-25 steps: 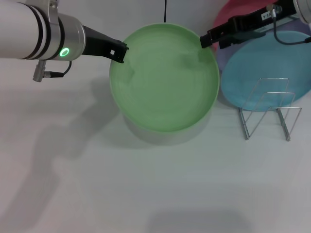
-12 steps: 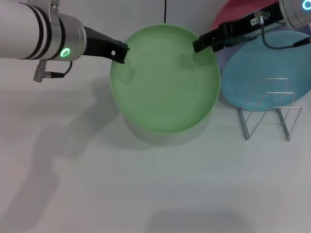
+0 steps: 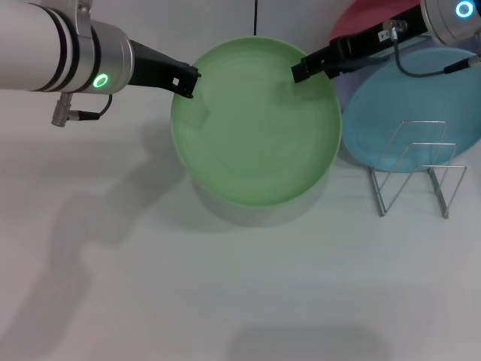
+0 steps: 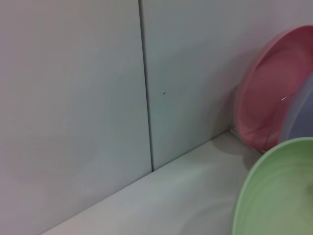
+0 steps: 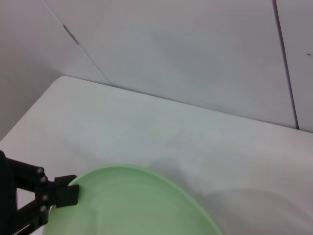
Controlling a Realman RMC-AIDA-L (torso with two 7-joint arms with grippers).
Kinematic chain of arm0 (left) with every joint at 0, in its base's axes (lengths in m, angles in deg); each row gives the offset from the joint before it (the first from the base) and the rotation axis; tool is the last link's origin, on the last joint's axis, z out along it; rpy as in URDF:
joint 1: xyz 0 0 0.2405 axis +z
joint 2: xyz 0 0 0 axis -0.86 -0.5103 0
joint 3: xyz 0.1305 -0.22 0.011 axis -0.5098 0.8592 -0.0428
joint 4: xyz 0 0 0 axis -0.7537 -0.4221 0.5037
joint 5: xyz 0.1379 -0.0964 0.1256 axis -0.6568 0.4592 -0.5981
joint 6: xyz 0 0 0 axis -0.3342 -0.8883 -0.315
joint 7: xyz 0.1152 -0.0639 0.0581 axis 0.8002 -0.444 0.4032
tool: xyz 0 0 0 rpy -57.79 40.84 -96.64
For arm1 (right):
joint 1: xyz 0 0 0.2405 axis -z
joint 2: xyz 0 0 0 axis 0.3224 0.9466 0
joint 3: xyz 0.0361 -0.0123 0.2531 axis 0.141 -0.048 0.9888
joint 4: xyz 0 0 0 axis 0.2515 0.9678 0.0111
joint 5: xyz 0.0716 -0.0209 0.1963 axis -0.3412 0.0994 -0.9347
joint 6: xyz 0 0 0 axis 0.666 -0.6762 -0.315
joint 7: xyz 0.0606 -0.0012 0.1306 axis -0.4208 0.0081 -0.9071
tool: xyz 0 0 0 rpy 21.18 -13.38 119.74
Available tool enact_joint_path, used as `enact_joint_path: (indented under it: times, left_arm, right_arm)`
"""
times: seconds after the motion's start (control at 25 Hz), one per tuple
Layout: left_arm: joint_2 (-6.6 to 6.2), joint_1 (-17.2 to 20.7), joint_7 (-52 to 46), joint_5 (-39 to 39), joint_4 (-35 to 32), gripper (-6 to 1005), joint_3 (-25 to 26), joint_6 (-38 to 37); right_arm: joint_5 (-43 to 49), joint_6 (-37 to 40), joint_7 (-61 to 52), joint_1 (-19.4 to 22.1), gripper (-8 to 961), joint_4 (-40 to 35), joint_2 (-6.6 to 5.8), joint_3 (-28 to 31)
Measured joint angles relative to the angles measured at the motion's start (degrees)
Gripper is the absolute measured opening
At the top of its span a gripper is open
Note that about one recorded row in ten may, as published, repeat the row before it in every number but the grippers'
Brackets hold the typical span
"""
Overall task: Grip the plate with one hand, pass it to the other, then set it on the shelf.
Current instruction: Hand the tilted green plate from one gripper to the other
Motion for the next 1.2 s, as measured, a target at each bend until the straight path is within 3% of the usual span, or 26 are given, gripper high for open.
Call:
enact_joint_path:
  times: [0.2,0.44,0.68,0.84,1.08,1.2]
  left_arm:
    - [0.0,0.16,1.61,1.98,-0.45,120,0.92,0.02]
    - [0.0,0.06,1.68,2.07,-1.01,125,1.0,-0.2]
    - [0.0,-0.1,1.7,2.07,-1.3,130,1.01,-0.35]
    - [0.07,-0.13,1.7,2.07,-1.3,133,1.01,-0.4]
    - [0.05,-0.23,1.71,2.03,-1.32,138,1.04,-0.48]
    - [0.07,-0.26,1.92,2.17,-1.26,140,1.04,-0.58]
  right_arm:
    - [0.0,-0.5,0.0,-0.01,674,-0.01,0.04,-0.06]
    - [0.0,-0.68,0.28,-0.03,474,-0.01,0.11,-0.11]
    - [0.0,-0.73,0.45,-0.12,481,-0.02,0.5,-1.69]
    - [0.0,-1.13,1.78,0.04,398,-0.84,1.16,-4.08]
    - [0.29,-2.05,3.39,0.29,196,-1.51,2.11,-5.07]
    - [0.76,-2.3,3.41,0.67,185,-2.85,2.47,-5.25]
